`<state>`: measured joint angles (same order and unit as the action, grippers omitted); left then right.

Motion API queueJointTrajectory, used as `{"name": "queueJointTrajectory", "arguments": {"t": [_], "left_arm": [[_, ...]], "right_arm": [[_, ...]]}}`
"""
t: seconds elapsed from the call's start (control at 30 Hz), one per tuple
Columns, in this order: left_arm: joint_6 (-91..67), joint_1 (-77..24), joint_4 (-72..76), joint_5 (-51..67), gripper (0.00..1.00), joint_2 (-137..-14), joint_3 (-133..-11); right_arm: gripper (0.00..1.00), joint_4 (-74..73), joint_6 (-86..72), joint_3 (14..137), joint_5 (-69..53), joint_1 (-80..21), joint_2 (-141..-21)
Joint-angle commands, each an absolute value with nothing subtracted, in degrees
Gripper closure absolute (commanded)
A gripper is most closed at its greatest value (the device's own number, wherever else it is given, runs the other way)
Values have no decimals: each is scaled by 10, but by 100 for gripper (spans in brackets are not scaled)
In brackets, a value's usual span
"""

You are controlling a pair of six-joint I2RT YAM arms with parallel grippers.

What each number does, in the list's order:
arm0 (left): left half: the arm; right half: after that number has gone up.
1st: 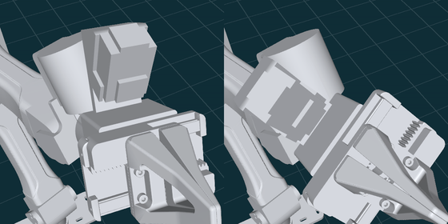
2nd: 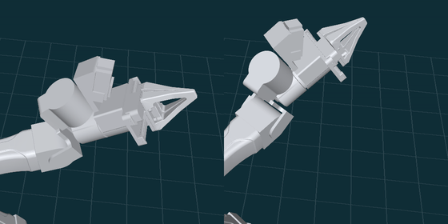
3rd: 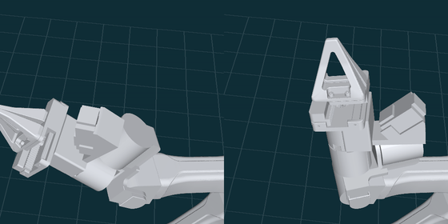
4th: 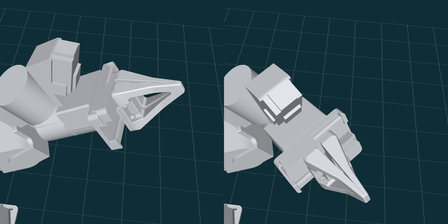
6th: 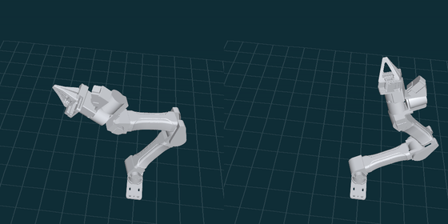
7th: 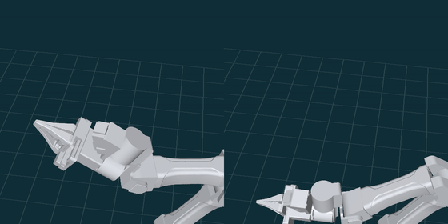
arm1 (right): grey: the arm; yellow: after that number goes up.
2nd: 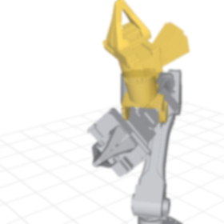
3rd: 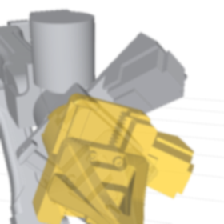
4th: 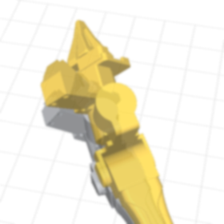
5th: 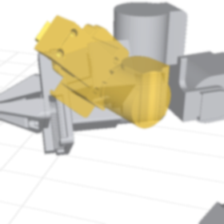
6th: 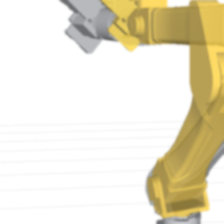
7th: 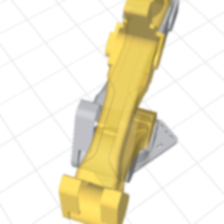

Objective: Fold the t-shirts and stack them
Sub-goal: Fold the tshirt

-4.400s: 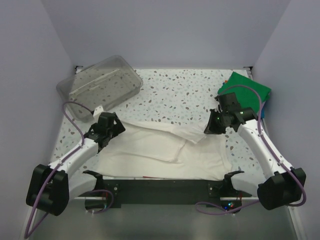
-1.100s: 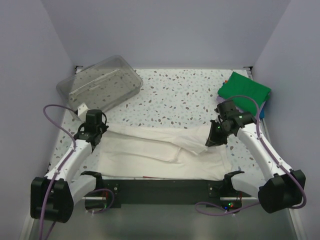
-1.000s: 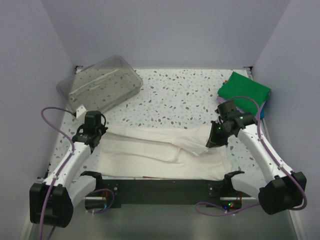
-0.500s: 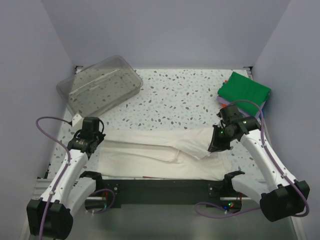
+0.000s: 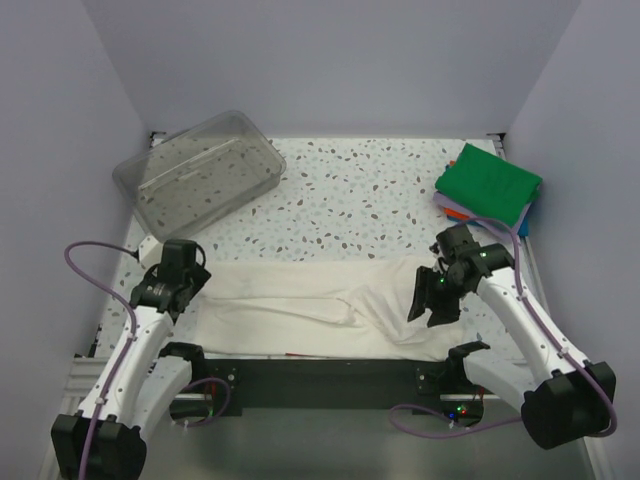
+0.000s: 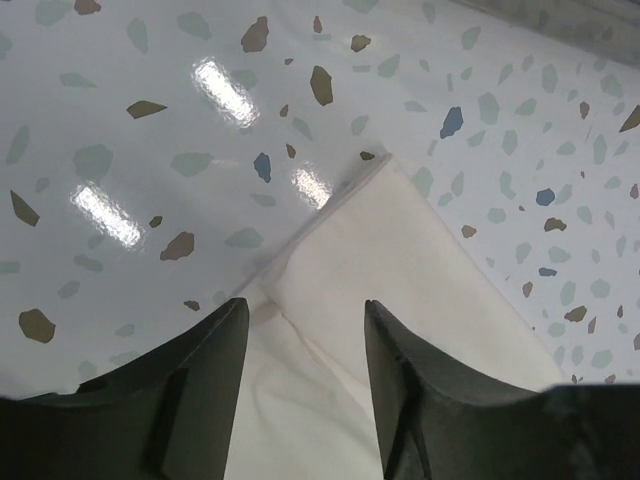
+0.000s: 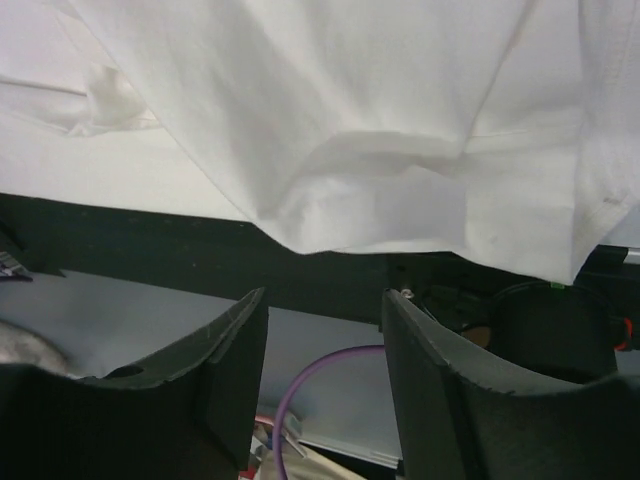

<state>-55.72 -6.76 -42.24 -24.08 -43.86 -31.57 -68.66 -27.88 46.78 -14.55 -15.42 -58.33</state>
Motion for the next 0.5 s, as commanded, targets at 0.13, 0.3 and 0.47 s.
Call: {"name": "queueJointTrajectory", "arguments": {"t": [0.13,0.3,0.47], "left_arm": [[-483,-64,-369,-230,42,-450,-371],[-472,-76,-255,-123,41,-475,-329],[-482,-117,-154,-79,40,-515,-285]], "right_arm": [[42,-701,-281,532,-93,-156,-584],[40,-644,-291,524,-32,-156,-625],[39,-558,-288,508,-3,-136,-678]]}}
